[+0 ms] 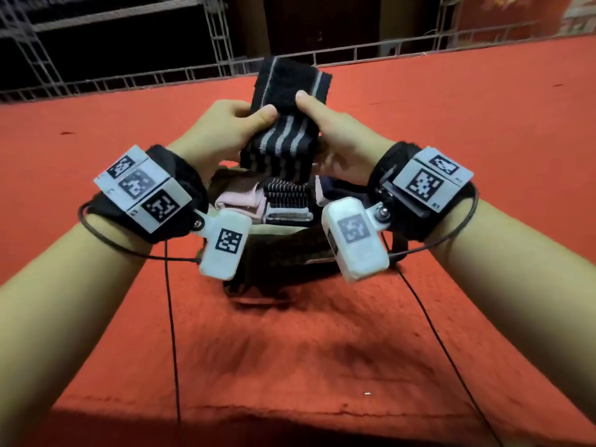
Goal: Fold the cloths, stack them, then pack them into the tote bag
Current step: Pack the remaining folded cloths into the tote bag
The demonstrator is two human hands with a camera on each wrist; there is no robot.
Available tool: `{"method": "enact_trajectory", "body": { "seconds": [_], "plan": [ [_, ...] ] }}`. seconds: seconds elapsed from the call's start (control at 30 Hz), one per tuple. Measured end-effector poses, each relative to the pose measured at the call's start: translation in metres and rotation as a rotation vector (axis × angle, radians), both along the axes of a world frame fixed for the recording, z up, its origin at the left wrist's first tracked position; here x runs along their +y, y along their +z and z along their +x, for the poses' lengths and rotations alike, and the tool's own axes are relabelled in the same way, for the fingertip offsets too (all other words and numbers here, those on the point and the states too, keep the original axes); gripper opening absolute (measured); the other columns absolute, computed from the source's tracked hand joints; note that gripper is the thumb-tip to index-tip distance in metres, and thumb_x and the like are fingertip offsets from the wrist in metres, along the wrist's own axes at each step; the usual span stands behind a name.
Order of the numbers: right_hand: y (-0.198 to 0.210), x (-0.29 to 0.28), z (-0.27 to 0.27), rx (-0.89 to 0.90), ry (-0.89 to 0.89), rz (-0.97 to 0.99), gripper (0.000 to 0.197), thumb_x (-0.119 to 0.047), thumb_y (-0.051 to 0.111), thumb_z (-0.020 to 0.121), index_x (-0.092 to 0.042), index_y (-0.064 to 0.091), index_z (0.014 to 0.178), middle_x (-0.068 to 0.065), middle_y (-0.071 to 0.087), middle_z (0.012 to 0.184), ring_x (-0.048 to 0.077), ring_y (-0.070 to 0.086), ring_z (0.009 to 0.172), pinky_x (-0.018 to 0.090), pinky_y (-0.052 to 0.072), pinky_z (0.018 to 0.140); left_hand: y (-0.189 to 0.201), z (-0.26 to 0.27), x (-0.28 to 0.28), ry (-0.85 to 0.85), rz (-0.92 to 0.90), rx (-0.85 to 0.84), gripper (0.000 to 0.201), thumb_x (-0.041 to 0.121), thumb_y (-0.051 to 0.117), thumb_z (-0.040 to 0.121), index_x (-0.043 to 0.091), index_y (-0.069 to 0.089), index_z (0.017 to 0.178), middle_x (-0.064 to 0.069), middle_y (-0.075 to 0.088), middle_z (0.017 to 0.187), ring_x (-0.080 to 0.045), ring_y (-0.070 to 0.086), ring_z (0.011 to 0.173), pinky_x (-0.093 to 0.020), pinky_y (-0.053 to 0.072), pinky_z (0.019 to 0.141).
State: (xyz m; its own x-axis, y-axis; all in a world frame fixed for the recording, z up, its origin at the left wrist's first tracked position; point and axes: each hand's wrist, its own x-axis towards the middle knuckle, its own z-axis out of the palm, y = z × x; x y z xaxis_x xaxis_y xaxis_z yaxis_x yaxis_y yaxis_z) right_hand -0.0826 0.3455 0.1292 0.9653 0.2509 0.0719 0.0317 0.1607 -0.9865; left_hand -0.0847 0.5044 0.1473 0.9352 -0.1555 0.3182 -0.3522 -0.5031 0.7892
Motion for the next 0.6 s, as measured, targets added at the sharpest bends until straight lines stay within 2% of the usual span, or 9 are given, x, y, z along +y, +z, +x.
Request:
{"method": "enact_trajectory", "body": {
  "seconds": [0.03,0.1,0.13,0.17,0.23,0.33,0.43,0.5,0.6],
  "plan": [
    [-0.001,0.008,0.003,0.012,-0.019,0.021,0.031,-0.039,0.049,0.095,-0.012,0.059,0.107,0.004,0.068,0.092,0.016,0.066,0.075,0.023,0.054,0.061,0.001,0.002,0.005,0.007,0.019,0.021,0.023,0.035,0.051,0.095,0.019,0.062,0.082,0.002,0.062,0.075,-0.006,0.057,0.058,-0.022,0.048,0.055],
    [-0.006,0.018,0.011,0.016,-0.086,0.011,0.033,-0.035,0.05,0.096,-0.008,0.057,0.115,0.006,0.069,0.1,0.015,0.066,0.078,0.026,0.056,0.065,0.0,0.006,0.013,0.018,0.076,0.058,0.027,0.04,0.05,0.095,0.021,0.062,0.079,0.006,0.061,0.069,0.001,0.055,0.049,-0.015,0.045,0.045],
    [-0.009,0.021,0.015,0.016,-0.119,0.004,0.033,-0.032,0.051,0.095,-0.007,0.057,0.115,0.006,0.069,0.101,0.014,0.067,0.077,0.026,0.056,0.066,-0.002,0.008,0.017,0.023,0.1,0.074,0.03,0.042,0.047,0.095,0.021,0.062,0.079,0.008,0.06,0.066,0.002,0.054,0.048,-0.015,0.044,0.042],
    [-0.012,0.023,0.019,0.019,-0.139,0.012,0.028,-0.029,0.051,0.095,-0.007,0.057,0.112,0.004,0.071,0.092,0.01,0.067,0.068,0.023,0.055,0.061,-0.003,0.012,0.022,0.032,0.12,0.079,0.034,0.045,0.044,0.095,0.021,0.063,0.08,0.009,0.06,0.067,0.001,0.054,0.053,-0.017,0.045,0.044],
    [-0.017,0.022,0.026,0.03,-0.171,0.019,0.016,-0.022,0.051,0.095,-0.009,0.057,0.1,-0.002,0.066,0.068,0.005,0.06,0.05,0.017,0.046,0.048,-0.007,0.022,0.034,0.103,0.175,0.001,0.04,0.047,0.038,0.097,0.019,0.065,0.085,0.006,0.062,0.081,-0.007,0.055,0.072,-0.024,0.048,0.058],
    [-0.025,0.016,0.036,0.1,-0.183,0.052,0.01,-0.019,0.05,0.093,-0.012,0.056,0.09,0.001,0.059,0.075,0.014,0.053,0.061,0.025,0.041,0.057,-0.016,0.042,0.055,0.252,0.39,-0.125,0.042,0.045,0.039,0.098,0.011,0.063,0.106,-0.009,0.062,0.11,-0.024,0.055,0.104,-0.032,0.04,0.082],
    [-0.028,0.009,0.042,0.203,-0.116,0.193,0.019,-0.02,0.042,0.094,-0.013,0.055,0.082,0.0,0.056,0.066,0.014,0.054,0.055,0.022,0.045,0.053,-0.035,0.059,0.075,0.3,0.583,0.049,0.068,0.064,0.052,0.082,0.011,0.05,0.124,-0.016,0.051,0.128,-0.033,0.048,0.119,-0.043,0.04,0.1],
    [-0.027,0.002,0.045,0.257,-0.064,0.295,0.029,-0.024,0.039,0.092,-0.014,0.054,0.069,-0.001,0.056,0.055,0.014,0.055,0.047,0.019,0.049,0.05,-0.045,0.064,0.082,0.28,0.644,0.199,0.074,0.062,0.058,0.079,0.011,0.044,0.13,-0.016,0.046,0.13,-0.031,0.048,0.118,-0.043,0.042,0.099],
    [-0.026,-0.001,0.047,0.23,0.002,0.349,0.035,-0.037,0.043,0.091,-0.018,0.054,0.064,-0.002,0.058,0.06,0.015,0.058,0.054,0.021,0.05,0.056,-0.057,0.069,0.087,0.237,0.699,0.243,0.05,0.047,0.058,0.087,0.008,0.052,0.118,-0.011,0.056,0.11,-0.026,0.053,0.098,-0.031,0.041,0.08]
  ]
}}
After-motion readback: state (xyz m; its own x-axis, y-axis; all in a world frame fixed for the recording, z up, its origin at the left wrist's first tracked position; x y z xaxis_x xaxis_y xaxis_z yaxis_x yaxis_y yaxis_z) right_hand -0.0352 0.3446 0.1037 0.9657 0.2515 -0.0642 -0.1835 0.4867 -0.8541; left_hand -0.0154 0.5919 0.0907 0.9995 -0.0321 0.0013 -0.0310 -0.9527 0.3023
